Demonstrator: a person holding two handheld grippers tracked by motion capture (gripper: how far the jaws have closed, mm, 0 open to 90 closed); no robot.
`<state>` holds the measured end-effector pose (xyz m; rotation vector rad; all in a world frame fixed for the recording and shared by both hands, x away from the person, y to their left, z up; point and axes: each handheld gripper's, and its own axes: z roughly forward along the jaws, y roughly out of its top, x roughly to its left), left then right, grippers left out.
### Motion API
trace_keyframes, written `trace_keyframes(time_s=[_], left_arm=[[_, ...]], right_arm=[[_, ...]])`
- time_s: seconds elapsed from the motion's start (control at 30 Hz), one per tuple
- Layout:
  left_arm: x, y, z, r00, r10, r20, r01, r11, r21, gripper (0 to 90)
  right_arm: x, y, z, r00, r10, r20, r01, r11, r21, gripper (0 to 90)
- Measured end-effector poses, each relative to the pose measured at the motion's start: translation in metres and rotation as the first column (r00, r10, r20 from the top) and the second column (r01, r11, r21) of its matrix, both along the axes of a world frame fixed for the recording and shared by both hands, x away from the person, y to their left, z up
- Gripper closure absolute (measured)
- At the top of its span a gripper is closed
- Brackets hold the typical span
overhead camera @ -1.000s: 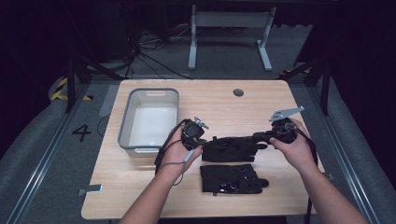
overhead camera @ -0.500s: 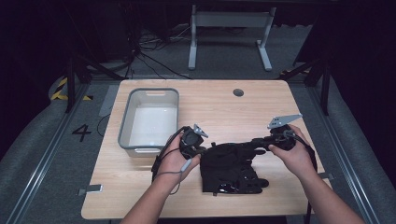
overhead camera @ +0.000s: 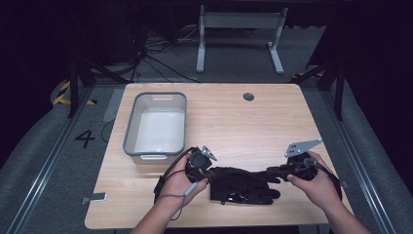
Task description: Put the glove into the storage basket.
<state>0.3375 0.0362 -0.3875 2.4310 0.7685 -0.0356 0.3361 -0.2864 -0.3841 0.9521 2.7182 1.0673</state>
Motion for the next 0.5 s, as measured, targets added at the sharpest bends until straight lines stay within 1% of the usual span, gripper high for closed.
trace_keyframes(time_s=[0.07, 0.13, 0.2, 0.23, 0.27, 0.3, 0.37, 0.4, 0.47, 0.5], left_arm=[[-0.005, -0.001, -0.006, 0.9996, -0.015, -0.026, 0.015, 0.9998, 0.014, 84.1], [-0.008, -0.002, -0.01, 0.9986, -0.022, -0.047, 0.023, 0.9996, 0.019, 82.1], [-0.011, 0.0, -0.012, 0.9973, -0.029, -0.067, 0.029, 0.9995, 0.009, 80.6], [-0.013, 0.001, -0.013, 0.9955, -0.04, -0.085, 0.041, 0.9991, 0.007, 79.2], [-0.014, 0.002, -0.014, 0.9923, -0.056, -0.11, 0.058, 0.9983, 0.011, 76.5], [-0.016, 0.003, -0.014, 0.9897, -0.071, -0.124, 0.073, 0.9973, 0.007, 72.8], [-0.018, 0.005, -0.013, 0.987, -0.085, -0.136, 0.085, 0.9964, -0.008, 69.6], [-0.019, 0.006, -0.012, 0.9875, -0.084, -0.133, 0.083, 0.9964, -0.016, 69.3], [-0.018, 0.008, -0.008, 0.9905, -0.069, -0.119, 0.065, 0.9971, -0.04, 69.3], [-0.016, 0.008, -0.007, 0.9928, -0.062, -0.103, 0.057, 0.9973, -0.045, 70.2]], right_arm=[[-0.007, 0.001, -0.006, 0.9996, 0.014, -0.022, -0.015, 1.0, -0.01, 85.5], [-0.012, 0.001, -0.011, 0.9987, 0.027, -0.043, -0.028, 0.999, -0.019, 84.6], [-0.016, 0.002, -0.017, 0.9969, 0.038, -0.069, -0.04, 0.999, -0.032, 82.8], [-0.018, 0.002, -0.02, 0.9957, 0.045, -0.08, -0.049, 0.998, -0.04, 81.3], [-0.021, 0.003, -0.022, 0.994, 0.052, -0.097, -0.056, 0.997, -0.045, 80.4], [-0.022, 0.003, -0.023, 0.993, 0.059, -0.102, -0.065, 0.997, -0.051, 78.8], [-0.025, 0.001, -0.024, 0.9911, 0.064, -0.117, -0.069, 0.997, -0.046, 76.8], [-0.026, 0.0, -0.024, 0.9914, 0.06, -0.116, -0.065, 0.997, -0.044, 76.5], [-0.027, -0.003, -0.022, 0.9921, 0.055, -0.113, -0.059, 0.998, -0.032, 75.9], [-0.027, -0.005, -0.02, 0.9925, 0.047, -0.113, -0.05, 0.999, -0.021, 76.0]])
